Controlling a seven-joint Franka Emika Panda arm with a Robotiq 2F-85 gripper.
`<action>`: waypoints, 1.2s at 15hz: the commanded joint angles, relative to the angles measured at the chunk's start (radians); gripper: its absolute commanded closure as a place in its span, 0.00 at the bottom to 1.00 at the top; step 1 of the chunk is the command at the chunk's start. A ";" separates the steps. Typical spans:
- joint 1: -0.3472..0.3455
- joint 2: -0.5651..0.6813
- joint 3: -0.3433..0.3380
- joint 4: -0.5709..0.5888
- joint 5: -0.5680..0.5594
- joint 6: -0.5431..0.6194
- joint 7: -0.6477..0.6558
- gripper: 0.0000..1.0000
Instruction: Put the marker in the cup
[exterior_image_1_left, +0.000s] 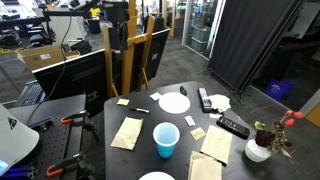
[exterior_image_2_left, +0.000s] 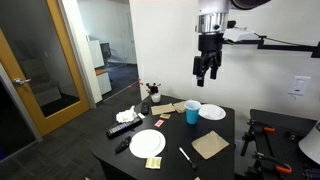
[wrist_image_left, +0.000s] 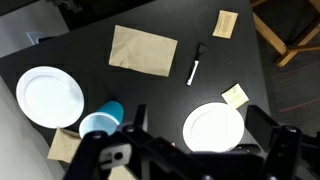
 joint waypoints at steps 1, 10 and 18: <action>0.007 0.055 0.035 -0.002 0.028 0.087 0.147 0.00; 0.058 0.202 0.063 -0.025 0.021 0.240 0.417 0.00; 0.087 0.239 0.044 -0.025 0.011 0.216 0.401 0.00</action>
